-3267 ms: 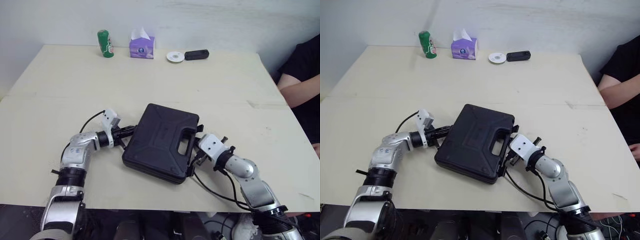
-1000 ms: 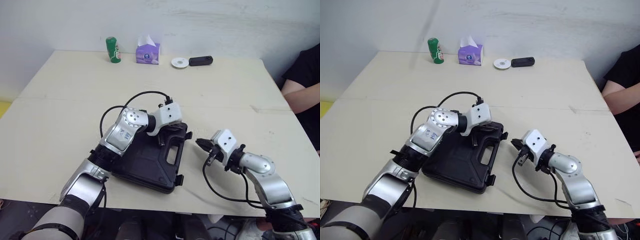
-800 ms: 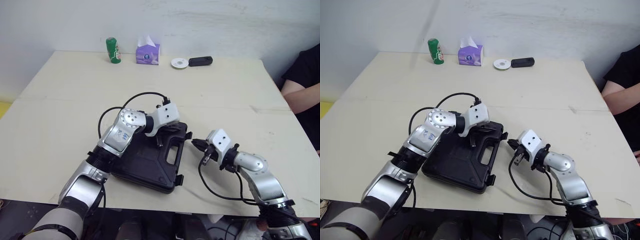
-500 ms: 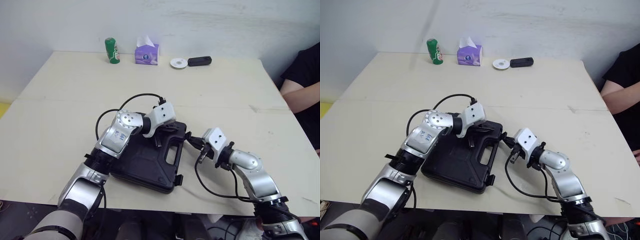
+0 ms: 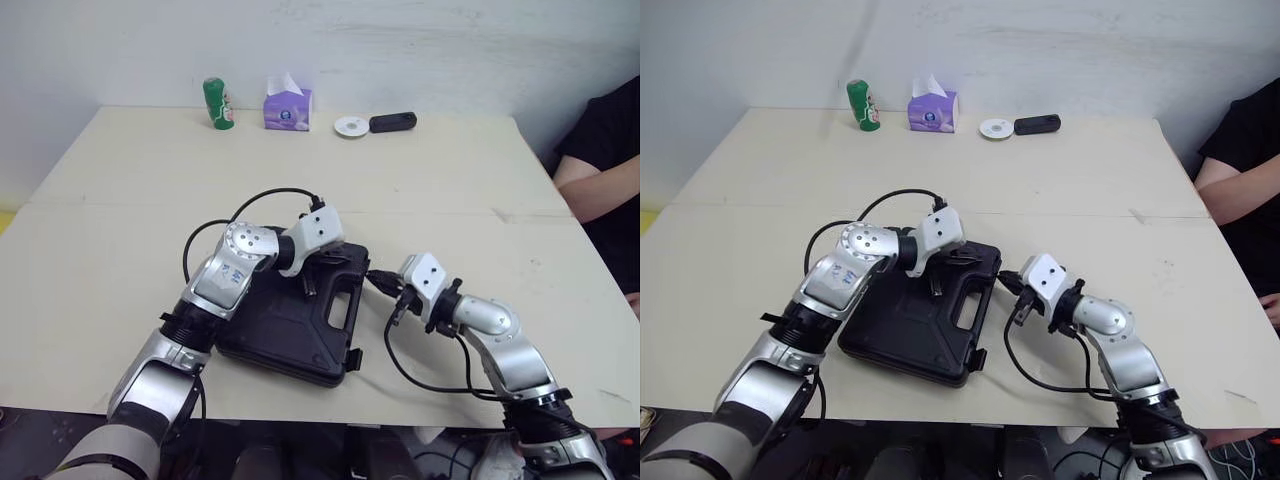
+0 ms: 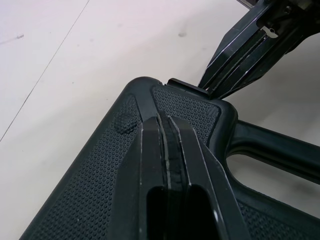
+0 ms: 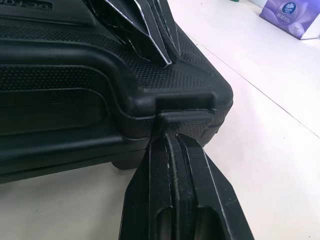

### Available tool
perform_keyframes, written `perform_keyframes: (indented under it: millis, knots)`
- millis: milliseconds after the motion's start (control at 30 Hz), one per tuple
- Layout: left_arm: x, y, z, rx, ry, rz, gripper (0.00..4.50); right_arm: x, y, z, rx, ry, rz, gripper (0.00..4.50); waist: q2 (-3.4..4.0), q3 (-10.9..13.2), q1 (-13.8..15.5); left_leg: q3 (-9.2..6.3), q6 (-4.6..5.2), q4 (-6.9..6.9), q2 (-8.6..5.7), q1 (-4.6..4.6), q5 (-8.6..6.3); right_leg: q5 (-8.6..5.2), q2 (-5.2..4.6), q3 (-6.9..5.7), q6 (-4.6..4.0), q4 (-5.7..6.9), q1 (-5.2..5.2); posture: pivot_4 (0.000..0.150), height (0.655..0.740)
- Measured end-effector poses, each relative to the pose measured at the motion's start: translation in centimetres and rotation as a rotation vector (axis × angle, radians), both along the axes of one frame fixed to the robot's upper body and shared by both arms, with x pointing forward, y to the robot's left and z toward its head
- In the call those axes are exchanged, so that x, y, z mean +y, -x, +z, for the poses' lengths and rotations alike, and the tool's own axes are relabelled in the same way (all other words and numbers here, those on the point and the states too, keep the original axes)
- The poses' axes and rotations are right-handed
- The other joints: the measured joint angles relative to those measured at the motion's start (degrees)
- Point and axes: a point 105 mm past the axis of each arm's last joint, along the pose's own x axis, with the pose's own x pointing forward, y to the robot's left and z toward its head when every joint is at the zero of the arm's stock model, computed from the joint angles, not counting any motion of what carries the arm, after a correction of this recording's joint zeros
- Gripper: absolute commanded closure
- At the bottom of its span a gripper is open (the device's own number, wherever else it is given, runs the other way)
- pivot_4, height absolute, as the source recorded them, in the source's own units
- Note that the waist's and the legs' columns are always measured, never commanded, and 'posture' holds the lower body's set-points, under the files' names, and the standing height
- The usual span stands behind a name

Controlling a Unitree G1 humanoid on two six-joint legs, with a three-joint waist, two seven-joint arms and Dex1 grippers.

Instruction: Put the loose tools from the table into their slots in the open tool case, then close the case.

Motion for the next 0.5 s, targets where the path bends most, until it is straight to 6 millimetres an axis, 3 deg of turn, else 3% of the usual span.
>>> perform_keyframes:
  millis: [500]
  knots:
    - [0.4,0.0,0.0,-0.004,-0.003,0.007,4.4,0.5,-1.2,0.7,-0.026,0.039,0.03,4.5,0.05,-0.03,-0.37,0.02,-0.21,-0.11,0.02,0.07,-0.1,-0.02,0.0,0.01,-0.04,0.0,-0.01,0.15,0.74]
